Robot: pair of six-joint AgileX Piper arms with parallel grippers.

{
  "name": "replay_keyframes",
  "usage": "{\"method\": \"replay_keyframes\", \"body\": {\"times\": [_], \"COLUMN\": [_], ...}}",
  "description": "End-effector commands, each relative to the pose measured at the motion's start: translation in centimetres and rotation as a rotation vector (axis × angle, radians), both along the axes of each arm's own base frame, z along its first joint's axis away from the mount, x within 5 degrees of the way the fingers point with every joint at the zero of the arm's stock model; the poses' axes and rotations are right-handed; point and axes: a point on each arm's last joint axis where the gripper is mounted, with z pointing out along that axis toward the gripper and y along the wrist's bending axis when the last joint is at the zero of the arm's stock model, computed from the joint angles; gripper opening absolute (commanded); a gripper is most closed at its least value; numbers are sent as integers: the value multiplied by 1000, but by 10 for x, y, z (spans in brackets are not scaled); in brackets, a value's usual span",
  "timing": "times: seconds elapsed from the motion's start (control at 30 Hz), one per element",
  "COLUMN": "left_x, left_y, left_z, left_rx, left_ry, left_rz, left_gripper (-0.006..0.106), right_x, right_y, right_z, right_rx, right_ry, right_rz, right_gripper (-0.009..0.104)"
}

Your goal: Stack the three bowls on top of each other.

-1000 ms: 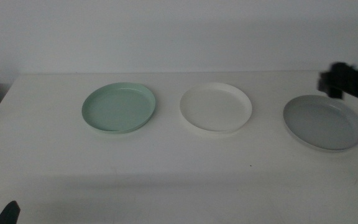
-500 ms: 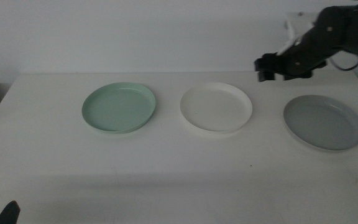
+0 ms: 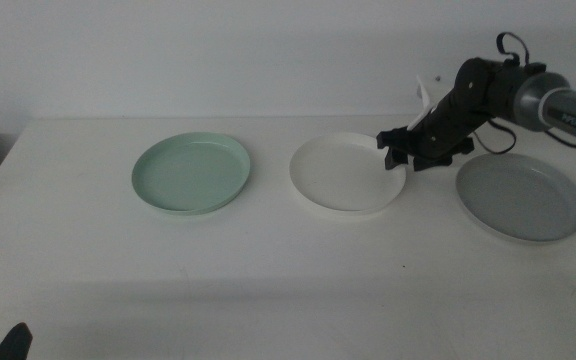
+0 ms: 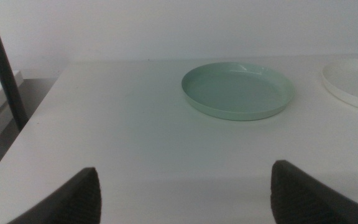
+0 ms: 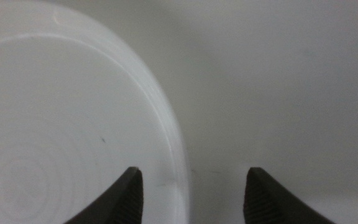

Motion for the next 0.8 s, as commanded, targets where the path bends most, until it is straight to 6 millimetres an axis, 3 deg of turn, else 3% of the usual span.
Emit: {"method": "replay_keyframes", "body": {"times": [0.0,0.13,0.27,0.43,0.63,0.77], "left_x": [1,1,1,1,1,1], "left_y": [1,1,1,1,1,1], "left_z": [8,8,8,8,8,8], "left_rx": [-19,-19,-19,-19,-19,-19], "left_ry": [-68,-68,-68,-68,-68,-68], "left_rz": [11,11,11,11,11,11], "left_gripper": [103,103,103,103,103,103], "right_x": [5,6,5,-7,-65,-120], "right_y": [3,8,9,12,27,36], "right_z": [39,27,27,54,119,130], "right_rx": [49,49,49,54,80,89], "right_ry": [-123,-103,-99,-95,-184,-204], "right_rz": [-9,-3,0,22,71,112], "right_gripper": [40,30,0,-1,-1,-1]}}
